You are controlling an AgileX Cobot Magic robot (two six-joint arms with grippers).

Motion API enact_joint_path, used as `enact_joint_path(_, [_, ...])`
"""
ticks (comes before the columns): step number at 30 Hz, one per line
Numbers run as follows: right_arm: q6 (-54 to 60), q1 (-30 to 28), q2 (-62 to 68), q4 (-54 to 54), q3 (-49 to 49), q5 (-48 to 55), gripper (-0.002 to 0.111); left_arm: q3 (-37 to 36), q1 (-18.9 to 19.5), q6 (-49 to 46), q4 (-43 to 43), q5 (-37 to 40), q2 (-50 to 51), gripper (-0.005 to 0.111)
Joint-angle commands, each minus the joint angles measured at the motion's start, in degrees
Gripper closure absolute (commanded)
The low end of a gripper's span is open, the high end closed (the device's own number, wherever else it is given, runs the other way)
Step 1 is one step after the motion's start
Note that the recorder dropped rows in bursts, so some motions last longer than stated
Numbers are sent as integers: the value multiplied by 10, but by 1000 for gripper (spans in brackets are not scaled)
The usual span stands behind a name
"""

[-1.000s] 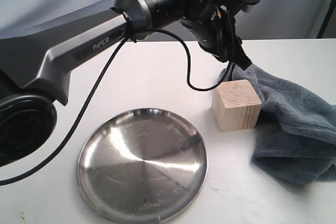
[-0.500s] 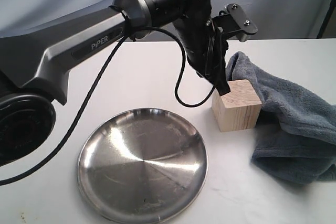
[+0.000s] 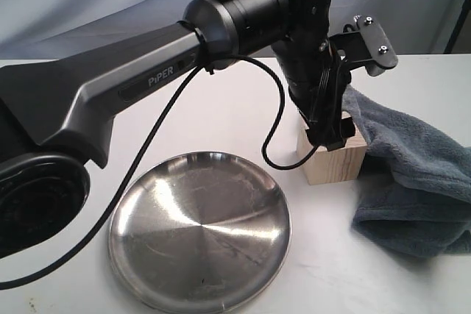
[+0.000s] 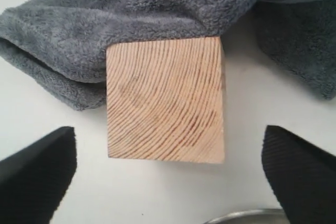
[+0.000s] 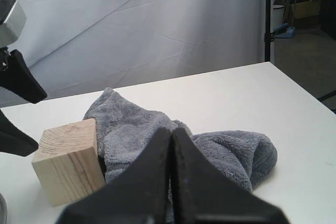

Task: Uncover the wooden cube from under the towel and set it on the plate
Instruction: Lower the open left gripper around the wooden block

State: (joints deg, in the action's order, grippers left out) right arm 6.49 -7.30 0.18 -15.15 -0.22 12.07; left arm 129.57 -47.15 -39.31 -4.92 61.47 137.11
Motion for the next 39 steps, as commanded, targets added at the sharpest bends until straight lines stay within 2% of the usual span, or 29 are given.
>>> enact_joint_path(1, [4, 1, -2, -1, 2, 0, 108, 0, -1, -17, 0, -41, -8, 4])
enact_joint_path(4, [4, 1, -2, -1, 2, 0, 108, 0, -1, -17, -6, -62, -2, 4])
enact_joint_path(12, [4, 1, -2, -1, 2, 0, 108, 0, -1, -17, -55, -44, 23, 4])
enact_joint_path(27, [4, 1, -2, -1, 2, 0, 108, 0, -1, -16, -64, -101, 56, 4])
enact_joint_path(39, [4, 1, -2, -1, 2, 0, 108, 0, 19, -14, -71, -94, 83, 4])
